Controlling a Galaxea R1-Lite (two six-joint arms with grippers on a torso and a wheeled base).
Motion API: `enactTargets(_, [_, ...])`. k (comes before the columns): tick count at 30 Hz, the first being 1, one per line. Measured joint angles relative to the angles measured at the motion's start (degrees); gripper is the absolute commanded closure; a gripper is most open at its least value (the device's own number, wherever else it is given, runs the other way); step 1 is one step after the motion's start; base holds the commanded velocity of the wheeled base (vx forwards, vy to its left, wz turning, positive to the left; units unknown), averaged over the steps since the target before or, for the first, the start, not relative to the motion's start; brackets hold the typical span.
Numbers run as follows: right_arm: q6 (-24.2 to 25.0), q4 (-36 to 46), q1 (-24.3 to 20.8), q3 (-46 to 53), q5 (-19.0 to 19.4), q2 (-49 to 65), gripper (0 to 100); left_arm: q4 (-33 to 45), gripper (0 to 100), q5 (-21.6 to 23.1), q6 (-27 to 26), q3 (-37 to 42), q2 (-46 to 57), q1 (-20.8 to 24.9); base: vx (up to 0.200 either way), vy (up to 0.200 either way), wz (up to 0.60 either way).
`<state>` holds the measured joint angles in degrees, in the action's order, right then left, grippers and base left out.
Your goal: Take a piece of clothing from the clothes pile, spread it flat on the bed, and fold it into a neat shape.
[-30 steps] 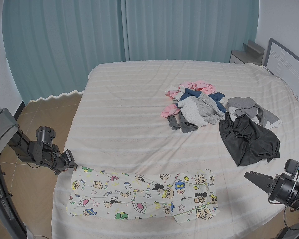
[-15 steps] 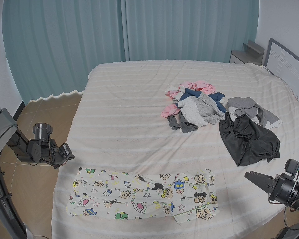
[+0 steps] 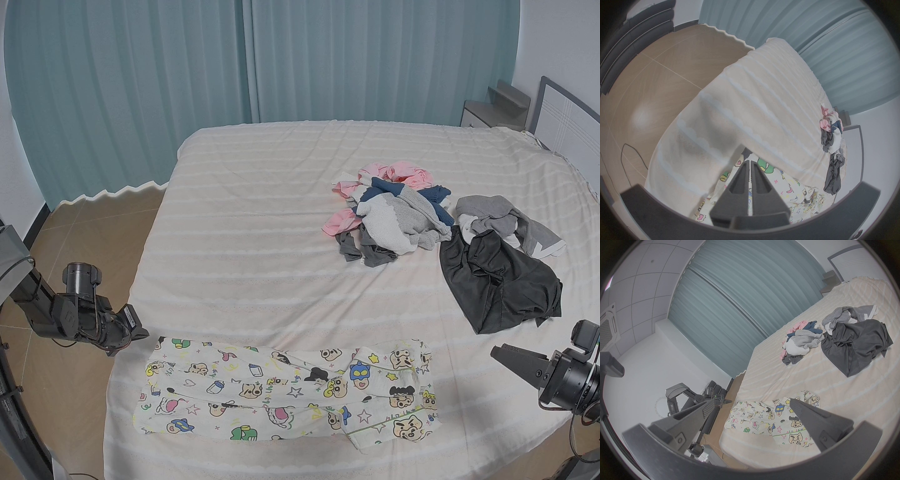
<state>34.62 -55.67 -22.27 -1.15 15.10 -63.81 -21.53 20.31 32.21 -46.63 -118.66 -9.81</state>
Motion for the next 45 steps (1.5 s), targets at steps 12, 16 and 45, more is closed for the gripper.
enactTargets(12, [0.0, 0.0, 0.0, 0.0, 0.0, 0.0, 0, -0.4, 0, 6.1, -0.1, 4.1, -0.3, -0.5, 0.0, 0.0, 0.0])
enactTargets(16, [0.0, 0.0, 0.0, 0.0, 0.0, 0.0, 0, -0.4, 0, 6.7, -0.1, 4.6, -0.4, -0.5, 0.0, 0.0, 0.0])
enactTargets(45, [0.0, -0.1, 0.1, 0.0, -0.1, 0.1, 0, -2.2, 100, 6.4, 0.3, 5.6, -2.3, 1.2, 0.0, 0.0, 0.0])
